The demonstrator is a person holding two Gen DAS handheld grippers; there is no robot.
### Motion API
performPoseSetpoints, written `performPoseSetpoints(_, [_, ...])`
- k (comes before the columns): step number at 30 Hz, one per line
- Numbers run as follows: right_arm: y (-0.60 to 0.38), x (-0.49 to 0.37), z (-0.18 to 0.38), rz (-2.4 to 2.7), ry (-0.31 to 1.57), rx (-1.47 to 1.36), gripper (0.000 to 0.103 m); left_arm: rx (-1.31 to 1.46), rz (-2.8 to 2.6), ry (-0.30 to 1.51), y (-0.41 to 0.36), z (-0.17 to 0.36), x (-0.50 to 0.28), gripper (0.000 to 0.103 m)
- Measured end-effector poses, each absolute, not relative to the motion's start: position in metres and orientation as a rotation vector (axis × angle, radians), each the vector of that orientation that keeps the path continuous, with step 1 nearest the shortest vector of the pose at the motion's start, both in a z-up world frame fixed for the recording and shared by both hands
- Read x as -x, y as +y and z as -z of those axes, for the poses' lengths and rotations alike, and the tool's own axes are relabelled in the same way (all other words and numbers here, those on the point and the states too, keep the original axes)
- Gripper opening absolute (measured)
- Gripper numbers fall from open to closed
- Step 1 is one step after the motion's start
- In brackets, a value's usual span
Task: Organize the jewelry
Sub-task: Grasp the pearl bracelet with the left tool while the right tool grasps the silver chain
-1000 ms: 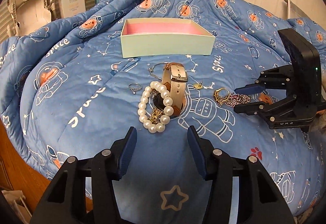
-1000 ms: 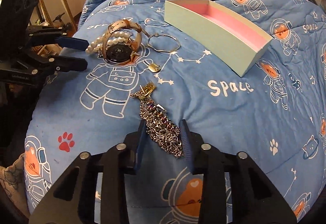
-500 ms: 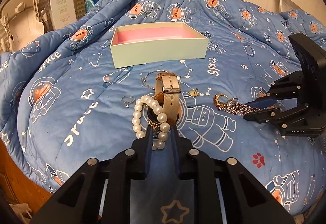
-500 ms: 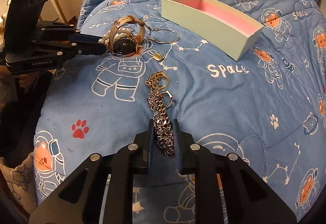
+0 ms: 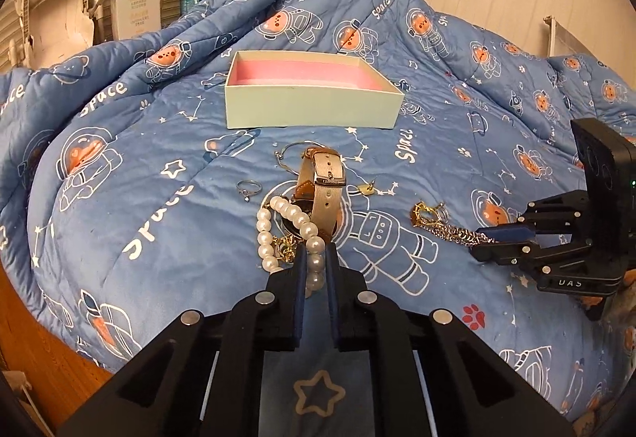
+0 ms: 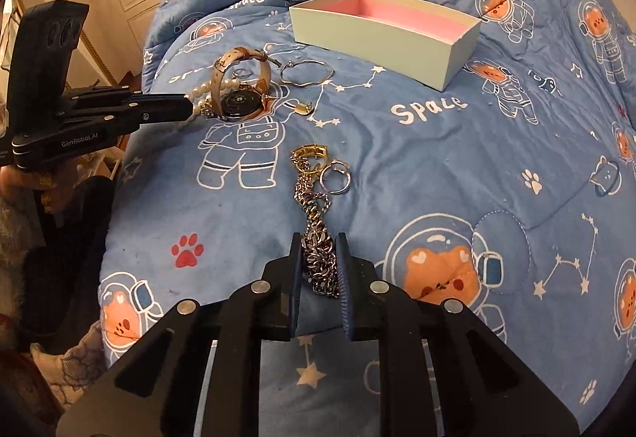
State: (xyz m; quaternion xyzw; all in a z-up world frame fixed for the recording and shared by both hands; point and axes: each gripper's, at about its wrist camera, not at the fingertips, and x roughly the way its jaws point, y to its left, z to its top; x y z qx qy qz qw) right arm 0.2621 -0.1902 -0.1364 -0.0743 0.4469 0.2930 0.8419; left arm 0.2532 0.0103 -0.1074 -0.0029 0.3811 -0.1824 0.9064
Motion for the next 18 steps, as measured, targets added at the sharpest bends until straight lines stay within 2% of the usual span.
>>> performPoseSetpoints(3, [-0.194,-0.256,0.131,-0.627,0.943,0.102,0.014,0.06,0.379,0.784,0.016,0.103,-0.249,0.009])
performPoseSetpoints(18, [-0.202,-0.242,0.074,-0.676,0.862,-0.018,0.014,0.081,0.396,0.722,0.022,0.067,-0.235,0.009])
